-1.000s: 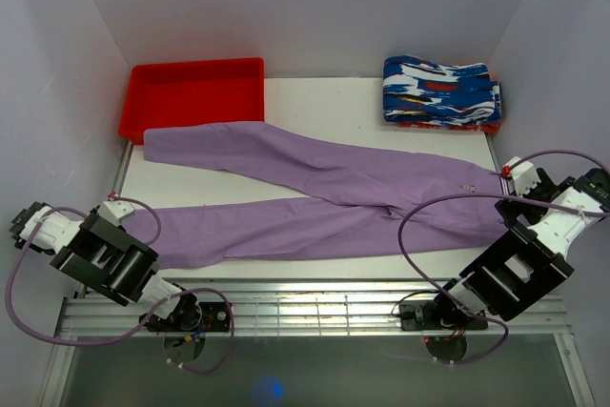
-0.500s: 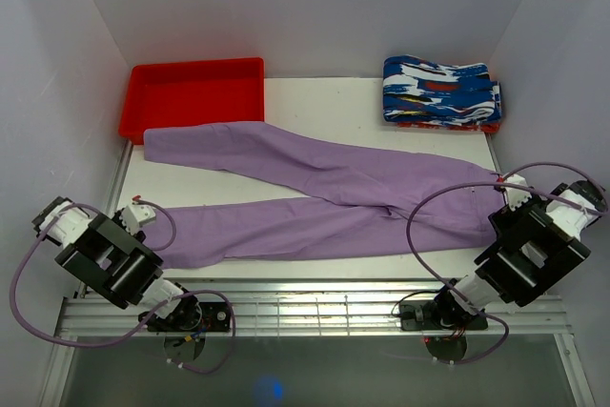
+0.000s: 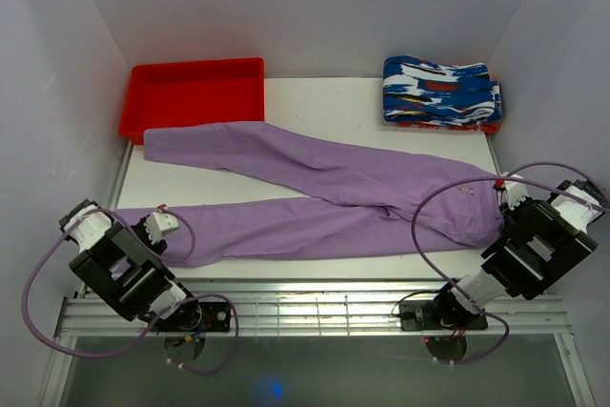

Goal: Fold and stack the trousers
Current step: Flatten the trousers out

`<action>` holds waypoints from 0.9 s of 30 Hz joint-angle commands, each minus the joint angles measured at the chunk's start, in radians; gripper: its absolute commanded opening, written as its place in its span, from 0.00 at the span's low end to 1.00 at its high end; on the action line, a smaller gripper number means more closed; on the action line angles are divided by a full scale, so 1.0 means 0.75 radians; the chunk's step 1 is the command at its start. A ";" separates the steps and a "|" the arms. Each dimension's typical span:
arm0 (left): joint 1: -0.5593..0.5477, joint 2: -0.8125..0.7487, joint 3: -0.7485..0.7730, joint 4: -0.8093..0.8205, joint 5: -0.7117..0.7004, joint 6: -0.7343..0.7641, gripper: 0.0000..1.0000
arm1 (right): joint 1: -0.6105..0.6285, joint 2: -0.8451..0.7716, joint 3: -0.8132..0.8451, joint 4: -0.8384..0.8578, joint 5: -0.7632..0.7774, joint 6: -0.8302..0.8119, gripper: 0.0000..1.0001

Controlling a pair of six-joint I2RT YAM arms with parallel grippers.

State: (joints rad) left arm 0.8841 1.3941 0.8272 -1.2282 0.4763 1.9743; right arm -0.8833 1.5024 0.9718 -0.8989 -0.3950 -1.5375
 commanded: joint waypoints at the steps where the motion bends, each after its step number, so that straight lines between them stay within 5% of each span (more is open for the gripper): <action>1: -0.043 -0.118 -0.117 0.142 0.015 0.162 0.61 | -0.006 -0.056 0.178 -0.251 -0.211 -0.059 0.08; 6: -0.134 0.021 -0.038 0.228 0.068 -0.061 0.59 | -0.004 -0.113 0.397 -0.462 -0.397 -0.067 0.08; 13: -0.140 0.205 0.147 0.202 0.120 -0.213 0.58 | 0.004 -0.071 0.524 -0.411 -0.445 0.107 0.08; 20: -0.050 0.176 0.231 -0.021 0.089 -0.062 0.56 | 0.028 -0.001 0.653 -0.403 -0.547 0.270 0.08; 27: 0.044 0.088 0.079 0.048 -0.132 0.171 0.58 | 0.030 0.007 0.596 -0.331 -0.494 0.279 0.08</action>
State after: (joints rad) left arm 0.9020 1.5032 0.9260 -1.1782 0.4412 1.9430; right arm -0.8616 1.5082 1.4109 -1.1835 -0.7353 -1.3514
